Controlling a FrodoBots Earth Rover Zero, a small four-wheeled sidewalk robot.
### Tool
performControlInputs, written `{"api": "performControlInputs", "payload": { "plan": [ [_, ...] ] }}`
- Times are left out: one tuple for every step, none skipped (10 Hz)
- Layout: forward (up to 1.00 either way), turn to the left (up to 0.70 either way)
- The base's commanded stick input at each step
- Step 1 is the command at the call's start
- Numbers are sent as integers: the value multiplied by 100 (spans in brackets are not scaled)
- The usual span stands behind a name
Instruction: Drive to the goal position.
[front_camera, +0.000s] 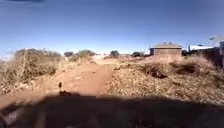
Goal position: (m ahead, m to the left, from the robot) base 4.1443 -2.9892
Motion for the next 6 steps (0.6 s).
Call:
{"api": "performControlInputs", "payload": {
  "plan": [
    [50, 0],
    [50, 0],
    [50, 0],
    [50, 0],
    [50, 0],
    [50, 0]
  ]
}}
